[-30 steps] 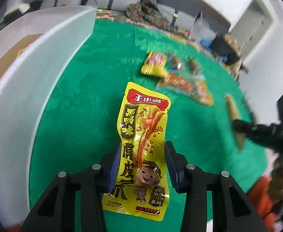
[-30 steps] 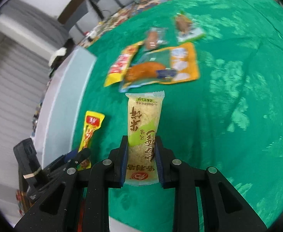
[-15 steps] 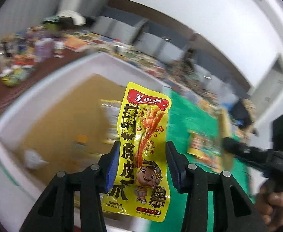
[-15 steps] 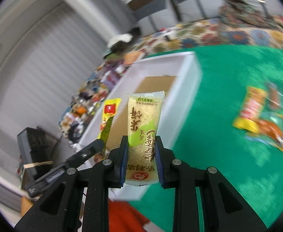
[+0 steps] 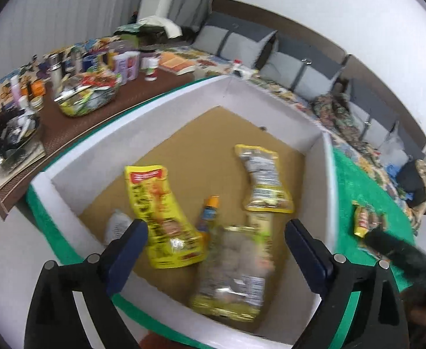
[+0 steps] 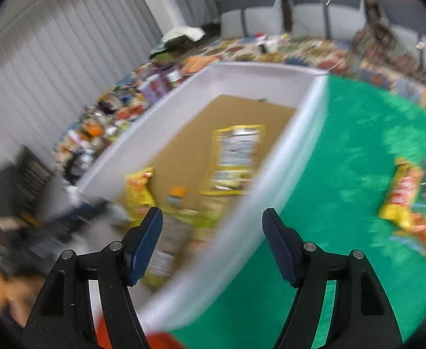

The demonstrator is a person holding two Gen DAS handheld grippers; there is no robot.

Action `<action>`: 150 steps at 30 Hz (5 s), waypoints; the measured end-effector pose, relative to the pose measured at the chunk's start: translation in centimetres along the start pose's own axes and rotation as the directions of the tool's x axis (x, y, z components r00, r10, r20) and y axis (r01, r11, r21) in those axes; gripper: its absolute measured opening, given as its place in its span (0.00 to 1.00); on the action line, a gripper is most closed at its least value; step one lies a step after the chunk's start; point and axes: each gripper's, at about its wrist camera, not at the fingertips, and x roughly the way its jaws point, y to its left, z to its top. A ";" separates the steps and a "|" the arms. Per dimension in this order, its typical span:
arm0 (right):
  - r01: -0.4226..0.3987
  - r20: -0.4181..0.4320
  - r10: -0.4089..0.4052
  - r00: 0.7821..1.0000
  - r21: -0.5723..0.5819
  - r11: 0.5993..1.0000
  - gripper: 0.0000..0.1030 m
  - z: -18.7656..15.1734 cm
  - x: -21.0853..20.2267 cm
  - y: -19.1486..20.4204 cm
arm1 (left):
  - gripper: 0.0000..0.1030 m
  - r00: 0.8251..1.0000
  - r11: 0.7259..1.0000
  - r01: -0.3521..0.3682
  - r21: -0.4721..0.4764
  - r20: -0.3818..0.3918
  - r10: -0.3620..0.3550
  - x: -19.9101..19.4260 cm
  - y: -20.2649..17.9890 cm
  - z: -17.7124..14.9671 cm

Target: Organize snacks

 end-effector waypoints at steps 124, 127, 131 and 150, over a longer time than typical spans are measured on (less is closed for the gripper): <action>0.591 -0.062 -0.612 0.788 0.353 0.725 0.84 -21.8 -15.3 -34.5 | 0.48 0.955 0.856 0.128 0.501 -0.295 0.030 14.2 -25.1 -12.8; 0.593 -0.064 -0.614 0.787 0.353 0.723 0.84 -21.9 -15.3 -34.5 | 0.75 0.972 0.855 0.105 0.509 -0.234 0.019 14.4 -25.0 -13.1; 0.593 -0.064 -0.614 0.787 0.353 0.723 0.84 -21.9 -15.2 -34.4 | 0.95 0.977 0.866 0.078 0.494 -0.209 0.031 15.4 -24.5 -13.0; 0.590 -0.065 -0.610 0.790 0.351 0.727 0.86 -21.9 -15.1 -34.4 | 1.00 0.984 0.867 0.081 0.492 -0.178 0.010 16.2 -24.1 -12.8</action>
